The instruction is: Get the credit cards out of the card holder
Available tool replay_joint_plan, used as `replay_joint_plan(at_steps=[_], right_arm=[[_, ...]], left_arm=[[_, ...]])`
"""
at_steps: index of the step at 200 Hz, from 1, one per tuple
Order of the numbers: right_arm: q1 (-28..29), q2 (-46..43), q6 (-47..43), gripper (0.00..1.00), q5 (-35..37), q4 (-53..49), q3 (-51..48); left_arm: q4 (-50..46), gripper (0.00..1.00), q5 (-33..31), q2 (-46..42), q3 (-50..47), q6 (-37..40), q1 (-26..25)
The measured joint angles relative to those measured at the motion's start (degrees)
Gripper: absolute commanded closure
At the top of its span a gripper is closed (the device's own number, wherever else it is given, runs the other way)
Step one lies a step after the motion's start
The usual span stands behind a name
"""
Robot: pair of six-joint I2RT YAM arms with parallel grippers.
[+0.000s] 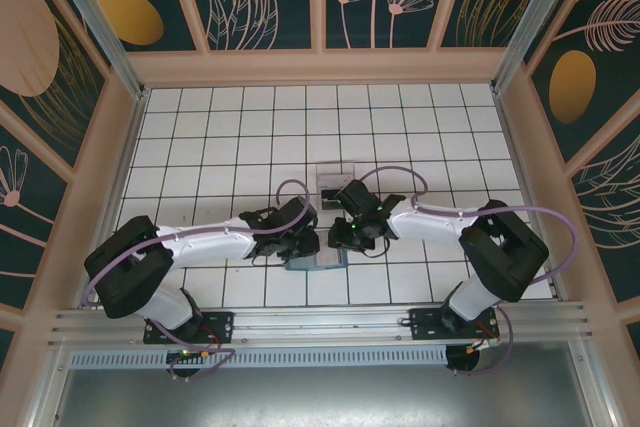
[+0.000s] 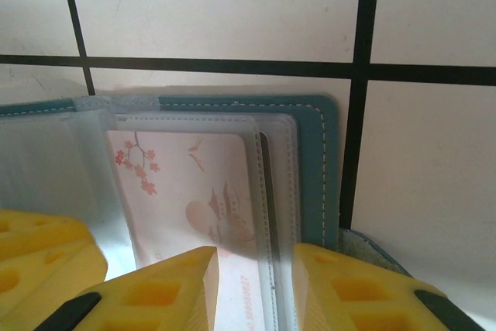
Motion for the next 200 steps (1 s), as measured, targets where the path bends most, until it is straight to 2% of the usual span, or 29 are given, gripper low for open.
replay_joint_plan(at_steps=[66,110,200], right_arm=[[0.04,0.5,-0.04,0.72,-0.2,0.24,0.0],[0.04,1.07,-0.24,0.74,-0.2,0.61,0.0],[0.04,1.55,-0.26,0.86,0.07,0.63,0.0]], left_arm=[[-2.25,0.78,-1.11,0.33,4.57,0.61,0.0],[-3.61,0.73,-2.14,3.37,4.68,1.2,0.0],[-6.84,0.69,-4.59,5.27,6.12,2.78,0.0]])
